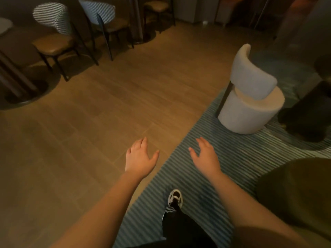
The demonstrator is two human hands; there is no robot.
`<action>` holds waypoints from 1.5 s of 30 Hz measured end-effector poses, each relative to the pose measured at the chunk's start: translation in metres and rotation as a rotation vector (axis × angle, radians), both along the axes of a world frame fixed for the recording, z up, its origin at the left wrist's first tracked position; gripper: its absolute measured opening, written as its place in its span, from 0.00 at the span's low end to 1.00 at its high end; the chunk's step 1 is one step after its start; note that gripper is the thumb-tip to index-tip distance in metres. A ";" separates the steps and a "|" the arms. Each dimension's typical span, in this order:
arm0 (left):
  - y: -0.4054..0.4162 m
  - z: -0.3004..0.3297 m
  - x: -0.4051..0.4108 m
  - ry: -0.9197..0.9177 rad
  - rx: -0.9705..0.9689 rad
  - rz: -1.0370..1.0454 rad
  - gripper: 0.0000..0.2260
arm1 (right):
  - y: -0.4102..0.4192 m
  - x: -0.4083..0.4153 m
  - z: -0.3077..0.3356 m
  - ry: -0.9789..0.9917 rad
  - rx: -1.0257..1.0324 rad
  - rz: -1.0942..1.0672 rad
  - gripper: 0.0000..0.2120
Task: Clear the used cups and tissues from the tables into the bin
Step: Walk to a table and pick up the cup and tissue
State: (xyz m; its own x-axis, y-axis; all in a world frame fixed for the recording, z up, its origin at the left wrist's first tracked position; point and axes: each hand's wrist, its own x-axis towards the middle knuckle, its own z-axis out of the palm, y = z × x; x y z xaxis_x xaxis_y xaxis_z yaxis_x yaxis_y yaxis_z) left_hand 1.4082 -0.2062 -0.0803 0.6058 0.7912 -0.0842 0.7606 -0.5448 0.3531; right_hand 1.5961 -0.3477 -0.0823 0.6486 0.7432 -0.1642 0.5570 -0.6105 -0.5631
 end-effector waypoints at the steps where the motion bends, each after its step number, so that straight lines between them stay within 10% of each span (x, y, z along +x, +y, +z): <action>1: 0.022 0.002 0.024 0.011 -0.001 0.001 0.34 | 0.021 0.027 0.003 -0.002 -0.011 -0.001 0.28; 26: 0.554 0.009 0.620 0.002 0.012 -0.305 0.34 | 0.482 0.555 0.020 -0.029 -0.033 -0.387 0.28; 45: 0.677 -0.016 1.147 -0.010 -0.015 -0.723 0.33 | 0.582 1.001 -0.010 -0.056 -0.009 -0.799 0.26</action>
State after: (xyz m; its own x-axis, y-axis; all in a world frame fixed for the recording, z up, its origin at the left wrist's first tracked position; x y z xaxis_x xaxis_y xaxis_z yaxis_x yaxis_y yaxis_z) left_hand 2.5554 0.4711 -0.0967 0.9781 0.1908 -0.0835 0.2082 -0.9054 0.3700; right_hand 2.5973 0.2341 -0.0926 0.9917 0.0488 -0.1190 -0.0234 -0.8411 -0.5404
